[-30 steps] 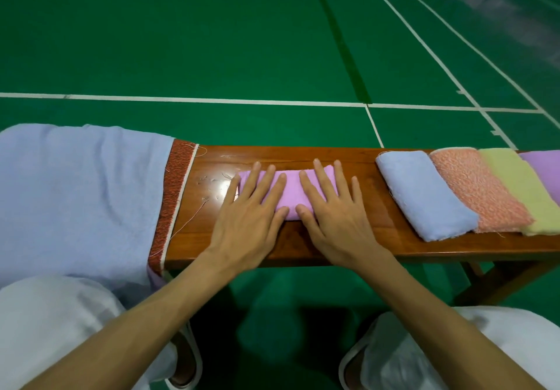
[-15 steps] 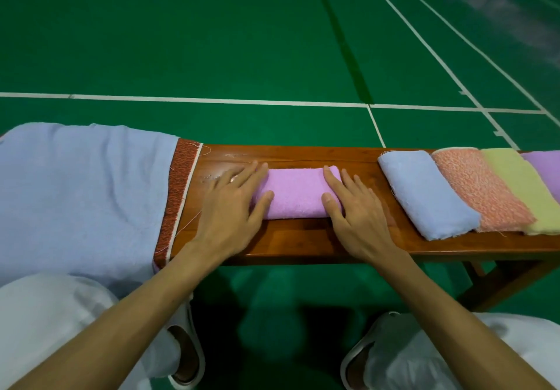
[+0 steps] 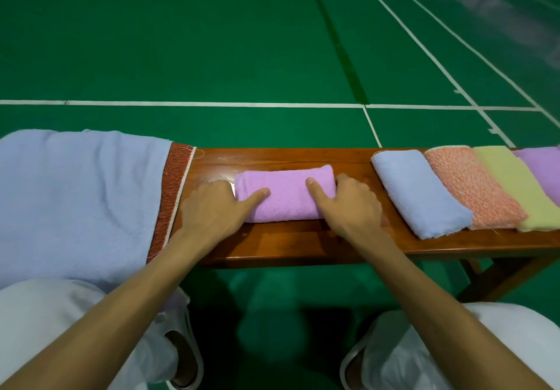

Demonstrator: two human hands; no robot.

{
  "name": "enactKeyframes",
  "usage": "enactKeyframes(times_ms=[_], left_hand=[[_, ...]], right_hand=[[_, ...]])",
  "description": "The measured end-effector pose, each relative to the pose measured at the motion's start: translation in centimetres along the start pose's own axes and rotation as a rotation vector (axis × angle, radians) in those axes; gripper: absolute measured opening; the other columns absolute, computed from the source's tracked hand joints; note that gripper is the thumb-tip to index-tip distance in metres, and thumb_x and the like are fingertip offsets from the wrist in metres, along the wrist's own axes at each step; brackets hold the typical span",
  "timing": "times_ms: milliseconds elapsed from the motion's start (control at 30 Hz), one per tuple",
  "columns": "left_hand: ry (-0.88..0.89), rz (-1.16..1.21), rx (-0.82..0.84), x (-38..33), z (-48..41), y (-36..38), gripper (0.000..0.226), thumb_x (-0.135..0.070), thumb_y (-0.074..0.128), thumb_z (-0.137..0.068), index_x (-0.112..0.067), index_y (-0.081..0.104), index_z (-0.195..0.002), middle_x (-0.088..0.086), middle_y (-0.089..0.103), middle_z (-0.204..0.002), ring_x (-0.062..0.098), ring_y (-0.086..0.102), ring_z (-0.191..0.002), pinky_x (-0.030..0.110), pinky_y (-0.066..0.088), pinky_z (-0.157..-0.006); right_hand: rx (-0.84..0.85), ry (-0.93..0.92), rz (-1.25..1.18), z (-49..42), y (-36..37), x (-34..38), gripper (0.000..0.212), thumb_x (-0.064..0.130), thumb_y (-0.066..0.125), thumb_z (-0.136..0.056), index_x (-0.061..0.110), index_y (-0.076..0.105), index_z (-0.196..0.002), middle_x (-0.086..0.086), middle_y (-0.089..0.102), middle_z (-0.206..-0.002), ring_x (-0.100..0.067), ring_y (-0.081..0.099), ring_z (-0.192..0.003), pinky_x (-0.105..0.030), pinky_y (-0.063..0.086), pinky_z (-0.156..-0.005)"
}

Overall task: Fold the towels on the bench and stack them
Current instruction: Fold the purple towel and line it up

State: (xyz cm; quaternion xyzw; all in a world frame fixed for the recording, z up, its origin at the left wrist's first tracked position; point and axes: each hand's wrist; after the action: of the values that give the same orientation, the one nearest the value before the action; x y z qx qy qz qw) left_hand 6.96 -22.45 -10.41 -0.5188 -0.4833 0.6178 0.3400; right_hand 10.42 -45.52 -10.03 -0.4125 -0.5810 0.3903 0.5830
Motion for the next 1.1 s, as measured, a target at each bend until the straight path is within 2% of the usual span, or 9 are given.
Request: enactKeyframes(times_ms=[133,233,333,433,633,767,833,967,1100], left_hand=[[-0.033,0.046,0.113,-1.7,-0.3,-0.8,0.055,-0.071,0.056,-0.092,-0.018,0.054,-0.077,0.002,0.056,-0.079,0.025,0.057,-0.077,0.033,0.04,-0.067],[-0.086,0.171,0.186,-2.5,-0.6,-0.5,0.042,-0.058,0.061,-0.096,-0.016,0.058,-0.088,0.004,0.061,-0.089,0.025,0.059,-0.084,0.033,0.041,-0.067],[-0.149,0.507,0.277,-2.5,-0.6,-0.3,0.039,-0.046,0.065,-0.097,-0.015,0.067,-0.121,0.005,0.069,-0.113,0.023,0.064,-0.099,0.042,0.055,-0.086],[-0.322,0.976,0.377,-3.1,-0.6,-2.0,0.047,-0.035,0.067,-0.098,-0.017,0.056,-0.14,0.006,0.062,-0.136,0.027,0.062,-0.119,0.05,0.053,-0.103],[-0.534,1.52,0.539,-6.1,-2.3,-3.4,0.049,-0.011,0.074,-0.089,-0.009,0.052,-0.133,0.013,0.055,-0.128,0.033,0.065,-0.114,0.045,0.065,-0.074],[-0.437,1.551,0.453,-9.6,-4.1,-1.0,0.034,-0.004,0.072,-0.088,0.001,0.058,-0.118,0.011,0.067,-0.119,0.018,0.071,-0.078,0.025,0.057,-0.052],[-0.394,1.561,0.446,-11.9,-5.2,0.3,0.04,-0.005,0.075,-0.085,0.0,0.056,-0.119,0.014,0.066,-0.119,0.023,0.069,-0.081,0.03,0.055,-0.055],[-0.345,1.586,0.401,-17.8,-7.4,2.8,0.094,-0.009,0.096,-0.05,0.002,0.058,-0.135,0.019,0.07,-0.127,0.031,0.071,-0.104,0.037,0.06,-0.071],[-0.269,1.599,0.379,-25.7,-9.1,4.9,0.059,0.001,0.089,-0.068,0.0,0.063,-0.12,0.018,0.071,-0.117,0.028,0.066,-0.097,0.043,0.058,-0.084]], right_hand=[[0.064,0.055,-0.044,0.0,-0.1,1.1,0.057,0.061,0.047,-0.1,0.01,0.06,-0.122,-0.011,0.065,-0.121,-0.031,0.062,-0.108,-0.032,0.036,-0.075],[0.127,0.1,-0.341,-0.4,-0.4,1.0,0.048,0.052,0.053,-0.1,0.012,0.056,-0.126,-0.006,0.062,-0.122,-0.025,0.061,-0.107,-0.038,0.048,-0.081],[0.206,0.108,-0.773,-0.6,-1.2,0.7,0.034,0.039,0.063,-0.098,0.016,0.056,-0.122,0.0,0.063,-0.121,-0.015,0.062,-0.107,-0.04,0.056,-0.092],[0.285,0.135,-1.11,-0.6,-2.1,0.1,0.032,0.024,0.069,-0.096,0.012,0.06,-0.125,-0.005,0.068,-0.123,-0.019,0.068,-0.11,-0.042,0.057,-0.097],[0.262,0.153,-1.422,-0.7,-3.4,-2.1,0.048,0.011,0.074,-0.086,0.01,0.059,-0.132,-0.01,0.067,-0.129,-0.025,0.068,-0.113,-0.036,0.059,-0.081],[0.143,0.223,-1.442,-1.0,-5.7,-4.7,0.031,-0.004,0.066,-0.086,0.004,0.069,-0.116,-0.009,0.073,-0.11,-0.021,0.071,-0.098,-0.033,0.059,-0.076],[0.088,0.267,-1.435,-1.3,-6.7,-6.6,0.023,-0.006,0.067,-0.085,0.006,0.073,-0.104,-0.008,0.076,-0.101,-0.02,0.073,-0.091,-0.031,0.06,-0.073],[-0.055,0.401,-1.472,-1.8,-8.9,-10.9,0.01,0.0,0.071,-0.088,0.005,0.075,-0.096,-0.007,0.079,-0.09,-0.02,0.073,-0.086,-0.027,0.059,-0.059],[-0.212,0.505,-1.4,-2.5,-10.7,-16.3,0.01,0.013,0.076,-0.088,0.007,0.071,-0.093,-0.004,0.075,-0.089,-0.021,0.068,-0.08,-0.026,0.052,-0.049]])
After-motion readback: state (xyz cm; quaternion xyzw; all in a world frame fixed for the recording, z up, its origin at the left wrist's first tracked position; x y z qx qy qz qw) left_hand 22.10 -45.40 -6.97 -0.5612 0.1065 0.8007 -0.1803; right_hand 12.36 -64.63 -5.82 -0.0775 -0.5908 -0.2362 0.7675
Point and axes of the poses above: each hand's wrist, its own z-axis away from the middle knuckle, its own y-axis out of the palm, x = y × z
